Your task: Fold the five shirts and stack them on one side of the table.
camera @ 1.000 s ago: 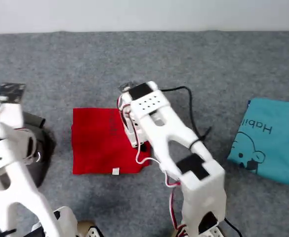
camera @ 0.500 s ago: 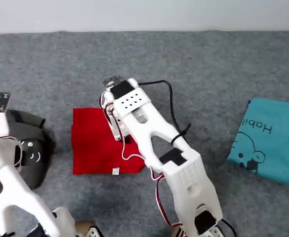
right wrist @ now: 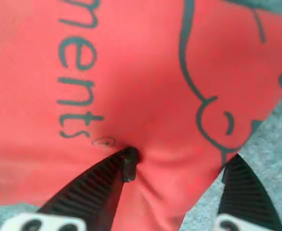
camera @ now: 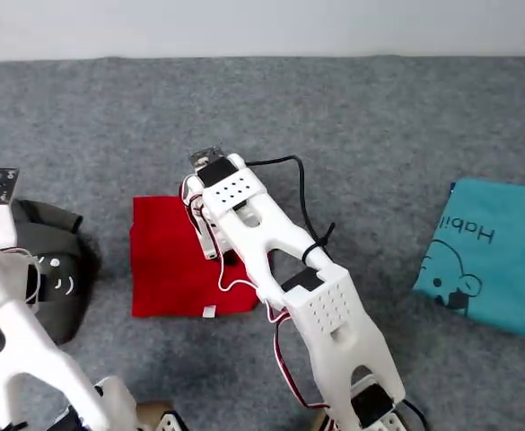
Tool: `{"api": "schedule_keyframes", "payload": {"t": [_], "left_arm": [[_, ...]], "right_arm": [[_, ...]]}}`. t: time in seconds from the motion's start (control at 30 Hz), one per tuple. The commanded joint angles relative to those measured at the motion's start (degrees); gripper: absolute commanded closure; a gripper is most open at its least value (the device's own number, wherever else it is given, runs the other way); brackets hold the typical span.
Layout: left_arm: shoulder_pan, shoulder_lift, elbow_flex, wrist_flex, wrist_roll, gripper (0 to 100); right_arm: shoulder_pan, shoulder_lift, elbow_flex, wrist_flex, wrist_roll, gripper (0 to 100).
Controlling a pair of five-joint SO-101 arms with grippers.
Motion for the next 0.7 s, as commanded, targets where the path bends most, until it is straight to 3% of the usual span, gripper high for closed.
{"api": "schedule_keyframes", "payload": {"t": [0.0,0.17,0.43,0.67], "left_arm": [[-0.3,-1.7,-1.7,0.6,-0.4,91],[-0.3,-1.7,-1.7,0.6,-0.4,91],[-0.2,-1.7,-1.7,0.5,-0.4,91],[-0.1,-1.7,-2.0,0.3,-0.4,91]], "right_arm": [[0.6,2.4,0.0,-0.2,-0.3,83.0],[0.7,2.3,0.0,-0.1,8.1,98.7],[5.7,-3.6,0.0,5.4,9.9,98.8],[15.4,-13.1,0.4,10.0,29.1,98.8]]}}
